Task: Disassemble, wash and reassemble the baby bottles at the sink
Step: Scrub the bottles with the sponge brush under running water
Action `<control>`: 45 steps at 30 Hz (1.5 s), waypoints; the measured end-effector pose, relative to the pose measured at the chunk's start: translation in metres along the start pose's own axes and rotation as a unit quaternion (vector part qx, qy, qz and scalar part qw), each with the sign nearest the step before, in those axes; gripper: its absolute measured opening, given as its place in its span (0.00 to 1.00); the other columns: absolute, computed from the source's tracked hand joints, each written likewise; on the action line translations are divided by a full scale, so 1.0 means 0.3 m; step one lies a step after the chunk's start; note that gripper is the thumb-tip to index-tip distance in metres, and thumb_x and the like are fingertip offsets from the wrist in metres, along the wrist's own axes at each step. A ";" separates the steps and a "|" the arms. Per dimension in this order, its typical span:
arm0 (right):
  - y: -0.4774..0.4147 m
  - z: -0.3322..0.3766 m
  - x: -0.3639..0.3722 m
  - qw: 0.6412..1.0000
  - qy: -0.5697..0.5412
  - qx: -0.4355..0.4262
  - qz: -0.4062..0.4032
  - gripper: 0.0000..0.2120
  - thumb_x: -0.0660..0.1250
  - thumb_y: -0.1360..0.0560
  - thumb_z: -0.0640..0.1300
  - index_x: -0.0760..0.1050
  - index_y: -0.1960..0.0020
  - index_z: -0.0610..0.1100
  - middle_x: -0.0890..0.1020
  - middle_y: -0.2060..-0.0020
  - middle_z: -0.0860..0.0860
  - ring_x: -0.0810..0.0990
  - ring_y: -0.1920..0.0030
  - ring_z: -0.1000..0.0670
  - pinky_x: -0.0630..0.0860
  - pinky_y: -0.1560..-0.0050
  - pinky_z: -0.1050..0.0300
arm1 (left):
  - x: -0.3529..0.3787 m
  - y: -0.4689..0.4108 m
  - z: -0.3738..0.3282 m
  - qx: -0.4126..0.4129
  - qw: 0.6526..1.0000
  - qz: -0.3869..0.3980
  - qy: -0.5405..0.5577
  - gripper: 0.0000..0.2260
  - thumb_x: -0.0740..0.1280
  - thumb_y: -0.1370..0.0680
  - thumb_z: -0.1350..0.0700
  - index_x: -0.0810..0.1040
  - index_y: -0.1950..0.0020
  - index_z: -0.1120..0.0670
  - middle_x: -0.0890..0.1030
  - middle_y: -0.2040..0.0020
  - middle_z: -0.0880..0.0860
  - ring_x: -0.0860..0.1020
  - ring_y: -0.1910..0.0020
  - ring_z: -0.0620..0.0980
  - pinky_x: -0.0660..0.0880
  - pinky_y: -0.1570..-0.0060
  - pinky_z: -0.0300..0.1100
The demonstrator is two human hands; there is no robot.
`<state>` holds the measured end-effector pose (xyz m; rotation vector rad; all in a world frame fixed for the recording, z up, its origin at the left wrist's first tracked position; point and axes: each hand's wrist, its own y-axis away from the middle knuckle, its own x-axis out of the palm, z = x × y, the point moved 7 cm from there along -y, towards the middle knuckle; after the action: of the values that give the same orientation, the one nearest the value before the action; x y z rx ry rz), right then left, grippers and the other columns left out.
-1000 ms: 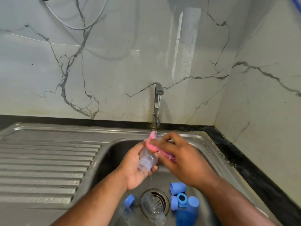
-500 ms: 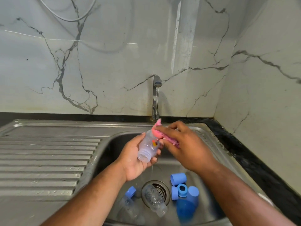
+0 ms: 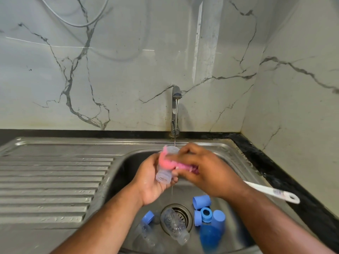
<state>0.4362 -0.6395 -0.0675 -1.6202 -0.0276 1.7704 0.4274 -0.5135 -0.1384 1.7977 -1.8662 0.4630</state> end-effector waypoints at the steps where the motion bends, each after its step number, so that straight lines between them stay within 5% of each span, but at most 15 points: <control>1: -0.002 -0.037 -0.020 0.998 0.006 0.046 -0.036 0.21 0.68 0.21 0.56 0.70 0.28 0.65 0.70 0.45 0.62 0.73 0.51 0.60 0.70 0.55 0.64 | 0.004 0.001 0.000 -0.001 1.000 0.002 -0.008 0.21 0.58 0.17 0.46 0.81 0.43 0.61 0.81 0.54 0.62 0.78 0.61 0.53 0.77 0.64 0.43; 3: 0.000 -0.060 -0.036 0.994 0.012 0.084 -0.064 0.22 0.66 0.20 0.56 0.69 0.27 0.65 0.70 0.44 0.60 0.72 0.51 0.60 0.70 0.54 0.65 | 0.013 0.001 0.000 0.001 1.000 0.007 -0.014 0.21 0.60 0.18 0.45 0.81 0.44 0.61 0.81 0.56 0.60 0.78 0.62 0.51 0.78 0.67 0.41; 7: 0.003 0.035 0.004 0.999 -0.013 -0.021 0.022 0.22 0.66 0.21 0.58 0.68 0.28 0.70 0.70 0.43 0.60 0.73 0.50 0.58 0.74 0.55 0.64 | 0.016 0.005 -0.004 0.006 1.000 0.022 -0.015 0.22 0.62 0.21 0.40 0.82 0.45 0.58 0.81 0.55 0.59 0.76 0.64 0.50 0.72 0.72 0.39; 11: 0.002 -0.055 -0.047 0.995 0.031 0.080 -0.053 0.22 0.65 0.19 0.56 0.68 0.28 0.68 0.67 0.45 0.62 0.74 0.51 0.58 0.70 0.56 0.65 | 0.010 0.000 0.009 -0.006 1.000 0.019 0.000 0.22 0.55 0.18 0.44 0.80 0.43 0.59 0.79 0.56 0.60 0.75 0.64 0.51 0.70 0.72 0.41; 16: 0.009 0.054 0.018 0.997 0.004 -0.035 0.063 0.21 0.67 0.20 0.57 0.69 0.30 0.72 0.70 0.42 0.63 0.74 0.52 0.59 0.72 0.56 0.65 | 0.012 0.006 0.011 -0.008 0.999 0.032 -0.001 0.22 0.57 0.17 0.46 0.84 0.46 0.59 0.83 0.50 0.63 0.82 0.57 0.55 0.80 0.61 0.46; 20: 0.002 -0.042 -0.040 0.996 0.027 0.071 -0.046 0.20 0.64 0.20 0.57 0.69 0.29 0.68 0.69 0.44 0.62 0.74 0.53 0.59 0.72 0.57 0.63 | 0.019 0.007 -0.003 0.002 1.000 0.015 -0.002 0.19 0.61 0.18 0.45 0.84 0.45 0.58 0.82 0.55 0.59 0.79 0.62 0.51 0.78 0.65 0.43; 25: 0.005 0.046 -0.001 0.999 0.009 -0.021 0.028 0.20 0.66 0.20 0.56 0.70 0.31 0.70 0.71 0.44 0.63 0.74 0.54 0.59 0.75 0.58 0.62 | 0.004 0.005 0.007 -0.013 1.000 0.005 0.017 0.24 0.55 0.17 0.42 0.81 0.42 0.60 0.81 0.52 0.63 0.77 0.63 0.52 0.70 0.63 0.45; 29: 0.006 -0.059 -0.045 0.994 0.054 0.088 -0.047 0.21 0.66 0.19 0.52 0.70 0.28 0.67 0.69 0.44 0.61 0.73 0.52 0.59 0.69 0.58 0.68 | 0.003 0.000 0.007 -0.004 1.000 -0.013 -0.002 0.20 0.53 0.16 0.48 0.79 0.43 0.60 0.82 0.55 0.61 0.76 0.65 0.52 0.70 0.68 0.43; 33: 0.008 0.035 0.016 0.998 -0.024 -0.011 0.051 0.20 0.67 0.20 0.54 0.71 0.31 0.70 0.70 0.43 0.63 0.75 0.52 0.58 0.76 0.55 0.62 | 0.007 0.002 0.007 -0.001 1.000 0.004 0.022 0.20 0.58 0.19 0.48 0.83 0.46 0.60 0.81 0.50 0.63 0.76 0.58 0.55 0.72 0.64 0.44; 37: 0.002 -0.053 -0.042 0.994 0.034 0.081 -0.057 0.22 0.67 0.19 0.52 0.69 0.29 0.68 0.70 0.44 0.61 0.73 0.52 0.60 0.72 0.57 0.63 | 0.007 0.000 0.002 0.007 1.000 0.003 -0.019 0.19 0.61 0.19 0.47 0.80 0.40 0.61 0.81 0.53 0.61 0.78 0.60 0.52 0.74 0.60 0.45; 42: 0.009 0.050 0.002 0.999 -0.005 -0.012 0.038 0.19 0.65 0.20 0.55 0.71 0.31 0.70 0.69 0.43 0.62 0.74 0.53 0.59 0.75 0.56 0.63 | 0.002 0.009 0.012 -0.005 0.999 -0.004 -0.037 0.21 0.56 0.17 0.42 0.82 0.47 0.56 0.82 0.56 0.59 0.77 0.64 0.50 0.72 0.67 0.44; 45: 0.002 -0.026 -0.048 0.997 0.042 0.061 -0.038 0.20 0.65 0.19 0.53 0.70 0.29 0.68 0.70 0.43 0.60 0.73 0.53 0.59 0.66 0.59 0.68 | 0.001 0.007 0.012 -0.009 0.999 -0.023 -0.040 0.19 0.56 0.17 0.47 0.81 0.46 0.58 0.83 0.56 0.60 0.78 0.64 0.52 0.71 0.71 0.42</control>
<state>0.4419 -0.6506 -0.0572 -1.5831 0.0569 1.6144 0.4249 -0.5157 -0.1410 1.8686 -1.8730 0.3620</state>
